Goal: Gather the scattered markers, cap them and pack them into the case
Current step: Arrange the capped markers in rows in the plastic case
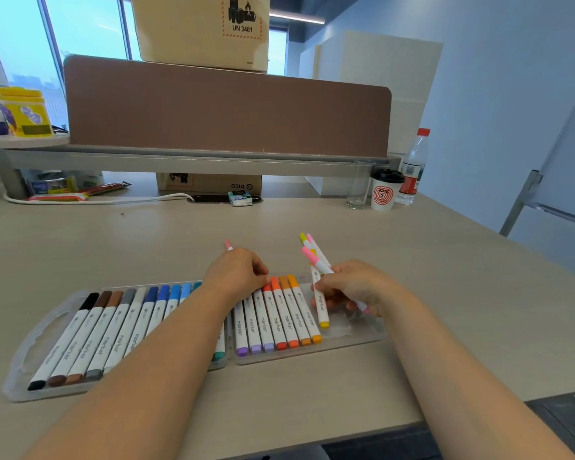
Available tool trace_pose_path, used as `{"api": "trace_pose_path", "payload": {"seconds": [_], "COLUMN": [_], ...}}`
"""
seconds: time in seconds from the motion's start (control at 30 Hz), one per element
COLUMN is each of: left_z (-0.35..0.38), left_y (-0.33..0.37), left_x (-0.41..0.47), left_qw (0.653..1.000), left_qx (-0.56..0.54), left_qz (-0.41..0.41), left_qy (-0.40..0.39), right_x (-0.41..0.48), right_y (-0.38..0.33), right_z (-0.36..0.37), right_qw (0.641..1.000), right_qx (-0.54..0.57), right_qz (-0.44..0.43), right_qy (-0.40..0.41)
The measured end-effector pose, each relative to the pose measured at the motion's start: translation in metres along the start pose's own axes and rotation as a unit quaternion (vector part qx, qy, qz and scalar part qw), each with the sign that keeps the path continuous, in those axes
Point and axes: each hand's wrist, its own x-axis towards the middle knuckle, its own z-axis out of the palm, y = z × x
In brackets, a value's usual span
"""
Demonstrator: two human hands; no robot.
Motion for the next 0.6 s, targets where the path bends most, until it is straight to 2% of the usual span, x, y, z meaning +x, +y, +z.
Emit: {"api": "trace_pose_path", "payload": {"seconds": [0.23, 0.6], "left_z": [0.0002, 0.0018], "left_y": [-0.0012, -0.003], "left_x": [0.0014, 0.0044], "left_qw": [1.0, 1.0], "left_qx": [-0.001, 0.001], "left_qz": [-0.001, 0.005], "left_qy": [-0.003, 0.003], "right_x": [-0.0032, -0.0022], "right_y": [-0.0005, 0.0025], "right_z": [0.0051, 0.0028], "right_qw": [0.994, 0.993], "right_qx": [-0.105, -0.108], "right_qz": [-0.027, -0.039], "right_qy": [0.002, -0.006]}}
